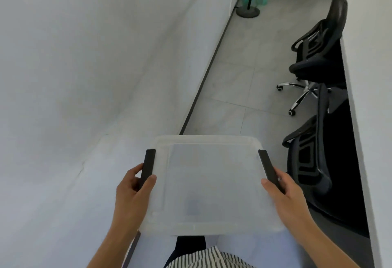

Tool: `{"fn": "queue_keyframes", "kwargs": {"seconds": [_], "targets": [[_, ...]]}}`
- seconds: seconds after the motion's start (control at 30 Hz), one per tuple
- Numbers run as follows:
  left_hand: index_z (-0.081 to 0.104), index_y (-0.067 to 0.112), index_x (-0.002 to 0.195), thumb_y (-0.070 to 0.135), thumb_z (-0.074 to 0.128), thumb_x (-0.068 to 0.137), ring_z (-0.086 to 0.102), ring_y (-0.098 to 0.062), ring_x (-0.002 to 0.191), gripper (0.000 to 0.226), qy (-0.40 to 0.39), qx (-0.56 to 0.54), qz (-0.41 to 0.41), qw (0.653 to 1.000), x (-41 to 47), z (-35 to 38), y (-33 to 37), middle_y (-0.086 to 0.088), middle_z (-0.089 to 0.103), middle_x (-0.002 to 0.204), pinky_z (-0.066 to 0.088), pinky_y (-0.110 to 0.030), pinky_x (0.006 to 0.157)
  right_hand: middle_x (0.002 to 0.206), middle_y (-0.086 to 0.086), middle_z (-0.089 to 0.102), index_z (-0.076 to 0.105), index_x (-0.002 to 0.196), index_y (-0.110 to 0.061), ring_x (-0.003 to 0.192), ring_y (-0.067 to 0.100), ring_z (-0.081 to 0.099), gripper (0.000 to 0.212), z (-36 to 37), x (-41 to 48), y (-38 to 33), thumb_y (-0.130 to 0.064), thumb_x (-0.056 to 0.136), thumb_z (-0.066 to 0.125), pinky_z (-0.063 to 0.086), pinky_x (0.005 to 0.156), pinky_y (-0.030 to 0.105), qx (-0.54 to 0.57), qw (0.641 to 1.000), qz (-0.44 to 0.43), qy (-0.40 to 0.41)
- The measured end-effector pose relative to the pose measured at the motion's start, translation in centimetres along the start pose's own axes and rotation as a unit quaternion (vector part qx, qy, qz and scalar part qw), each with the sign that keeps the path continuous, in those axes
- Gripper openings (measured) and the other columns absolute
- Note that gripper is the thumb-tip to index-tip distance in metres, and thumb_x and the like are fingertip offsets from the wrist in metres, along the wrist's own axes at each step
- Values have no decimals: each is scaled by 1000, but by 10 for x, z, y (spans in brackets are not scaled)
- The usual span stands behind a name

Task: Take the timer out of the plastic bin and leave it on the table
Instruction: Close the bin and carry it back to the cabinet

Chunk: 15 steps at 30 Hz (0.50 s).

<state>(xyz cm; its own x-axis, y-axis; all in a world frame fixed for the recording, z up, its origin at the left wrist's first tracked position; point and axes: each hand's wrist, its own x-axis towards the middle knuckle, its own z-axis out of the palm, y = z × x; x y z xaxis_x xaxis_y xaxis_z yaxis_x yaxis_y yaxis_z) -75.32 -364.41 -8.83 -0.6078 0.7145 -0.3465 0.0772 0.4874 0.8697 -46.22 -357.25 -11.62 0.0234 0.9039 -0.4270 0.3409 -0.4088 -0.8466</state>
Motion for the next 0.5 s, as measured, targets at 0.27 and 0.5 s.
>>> {"fn": "queue_keyframes", "kwargs": {"seconds": [0.27,0.5], "targets": [[54,23,126,18,59,88,60,-20,76,39,-124,66,56,989,192,78,132,-8,65,86,45,-27,63,100,24,64,53,124,-27,82,44,60,37,4,130,-97,-21,88,61,52,75,50,41,991,41,120],[54,23,125,18,59,88,61,-17,78,37,-186,83,88,975,320,193,220,-5,65,87,44,-23,62,95,-8,68,50,133,-26,87,16,66,47,-25,266,-144,-22,88,62,54,74,35,87,974,59,202]]}}
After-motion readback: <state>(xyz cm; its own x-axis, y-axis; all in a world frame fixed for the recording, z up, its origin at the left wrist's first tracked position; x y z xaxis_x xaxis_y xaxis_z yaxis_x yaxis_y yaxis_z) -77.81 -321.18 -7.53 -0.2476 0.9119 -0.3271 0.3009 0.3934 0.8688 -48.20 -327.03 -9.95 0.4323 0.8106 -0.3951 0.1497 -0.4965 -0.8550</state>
